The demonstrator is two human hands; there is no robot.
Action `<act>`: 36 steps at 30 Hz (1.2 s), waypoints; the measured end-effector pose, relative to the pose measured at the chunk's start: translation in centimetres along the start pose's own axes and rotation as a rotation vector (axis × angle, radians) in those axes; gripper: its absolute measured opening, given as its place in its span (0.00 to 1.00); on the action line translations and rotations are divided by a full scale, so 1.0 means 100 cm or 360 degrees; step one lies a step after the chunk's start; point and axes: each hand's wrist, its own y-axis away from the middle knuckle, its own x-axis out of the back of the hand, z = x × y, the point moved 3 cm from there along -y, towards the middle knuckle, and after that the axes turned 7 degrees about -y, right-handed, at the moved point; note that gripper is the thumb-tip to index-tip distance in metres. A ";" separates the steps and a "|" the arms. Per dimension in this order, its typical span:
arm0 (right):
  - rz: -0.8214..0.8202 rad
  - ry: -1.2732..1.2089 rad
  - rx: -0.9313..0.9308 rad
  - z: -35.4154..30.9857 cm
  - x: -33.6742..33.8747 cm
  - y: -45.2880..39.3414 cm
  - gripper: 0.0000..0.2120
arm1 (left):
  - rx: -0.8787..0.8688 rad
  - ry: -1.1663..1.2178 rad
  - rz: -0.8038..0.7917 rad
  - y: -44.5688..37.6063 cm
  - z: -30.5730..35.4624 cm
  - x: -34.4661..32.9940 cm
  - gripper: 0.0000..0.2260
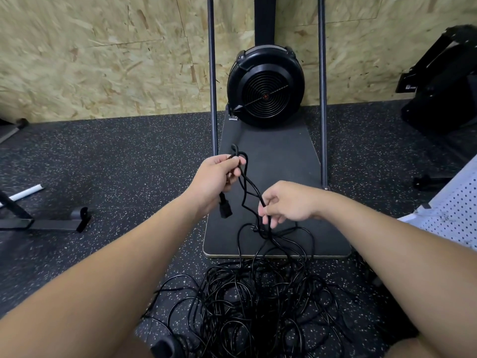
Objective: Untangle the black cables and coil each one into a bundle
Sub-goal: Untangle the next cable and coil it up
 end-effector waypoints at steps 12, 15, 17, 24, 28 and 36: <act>0.0964 -0.0722 0.0530 -0.057 0.047 0.014 0.12 | -0.0151 -0.0474 -0.0204 0.021 -0.013 -0.028 0.07; 0.1096 -0.0898 0.0655 -0.060 0.055 0.014 0.12 | -0.0190 -0.0563 -0.0307 0.026 -0.019 -0.041 0.05; 0.1127 -0.1041 0.0703 -0.061 0.059 0.012 0.12 | -0.0147 -0.0516 -0.0331 0.029 -0.023 -0.048 0.07; 0.0988 -0.1356 0.0747 -0.063 0.059 0.009 0.12 | -0.0086 -0.0607 -0.0333 0.029 -0.035 -0.058 0.13; 0.0981 -0.0994 0.0590 -0.057 0.058 0.011 0.10 | -0.0115 -0.0618 -0.0147 0.022 -0.025 -0.050 0.13; 0.0388 -0.0092 -0.0004 -0.027 0.027 0.009 0.06 | -0.0072 -0.0292 0.0047 0.005 -0.001 -0.023 0.15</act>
